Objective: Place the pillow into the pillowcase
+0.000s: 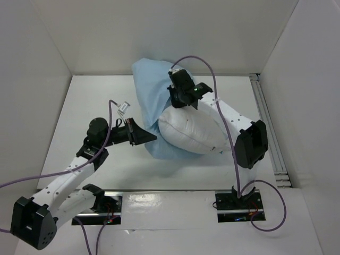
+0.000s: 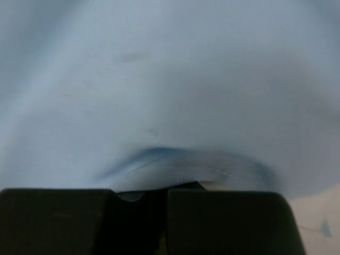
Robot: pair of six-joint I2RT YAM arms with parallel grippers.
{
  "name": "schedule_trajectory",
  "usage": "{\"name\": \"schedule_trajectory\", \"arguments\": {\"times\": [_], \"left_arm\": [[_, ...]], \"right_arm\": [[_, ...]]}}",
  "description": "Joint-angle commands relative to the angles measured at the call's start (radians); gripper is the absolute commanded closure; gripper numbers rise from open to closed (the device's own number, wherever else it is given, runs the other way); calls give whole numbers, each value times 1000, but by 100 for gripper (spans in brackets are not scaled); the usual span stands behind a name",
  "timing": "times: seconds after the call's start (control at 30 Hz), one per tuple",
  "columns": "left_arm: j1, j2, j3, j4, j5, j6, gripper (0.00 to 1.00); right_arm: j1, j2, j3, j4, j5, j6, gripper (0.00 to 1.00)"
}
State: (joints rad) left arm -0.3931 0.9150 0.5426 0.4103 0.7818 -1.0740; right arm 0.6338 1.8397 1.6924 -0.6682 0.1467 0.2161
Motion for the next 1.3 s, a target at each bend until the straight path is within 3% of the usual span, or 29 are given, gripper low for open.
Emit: {"name": "schedule_trajectory", "arguments": {"times": [0.0,0.1,0.2,0.27,0.4,0.5,0.57,0.6,0.63,0.7,0.73,0.8,0.93,0.97,1.03,1.17,1.27], "left_arm": [[-18,-68,207,73,116,35,100],[-18,37,336,140,157,14,100],[-9,128,480,179,184,-4,100],[-9,128,499,197,185,-33,100],[-9,16,395,141,171,-44,100],[-9,-117,347,-80,137,17,100],[-9,-166,373,-232,126,132,100],[-9,-177,452,-427,100,188,80],[-9,-168,501,-530,79,307,58],[-9,-128,627,-680,47,405,19],[-9,-116,655,-768,15,440,10],[-9,-93,709,-821,-12,517,0],[-9,-33,720,-874,-71,549,3],[-9,-9,706,-874,-84,549,21],[-9,28,706,-886,-98,549,34],[-55,117,726,-953,-250,577,37],[-99,189,779,-1025,-393,620,39]], "right_arm": [[-72,24,185,84,123,-29,100],[-72,93,542,-26,188,-89,100],[-39,125,757,-48,237,-122,100],[-10,40,680,14,235,-141,100],[84,-89,187,214,189,-101,100],[164,-112,-68,251,175,-46,100],[176,-147,-149,262,154,-11,100],[176,-161,-189,253,143,0,95],[176,-177,-189,240,143,9,84],[176,-227,-200,199,131,9,54],[176,-243,-183,182,131,9,37],[176,-284,-162,145,108,9,32],[176,-345,-105,9,125,52,31],[164,-362,-105,-19,143,95,31],[136,-430,-131,-101,185,156,31],[9,-597,-323,-166,157,267,19],[-80,-715,-461,-192,55,345,25]]}}
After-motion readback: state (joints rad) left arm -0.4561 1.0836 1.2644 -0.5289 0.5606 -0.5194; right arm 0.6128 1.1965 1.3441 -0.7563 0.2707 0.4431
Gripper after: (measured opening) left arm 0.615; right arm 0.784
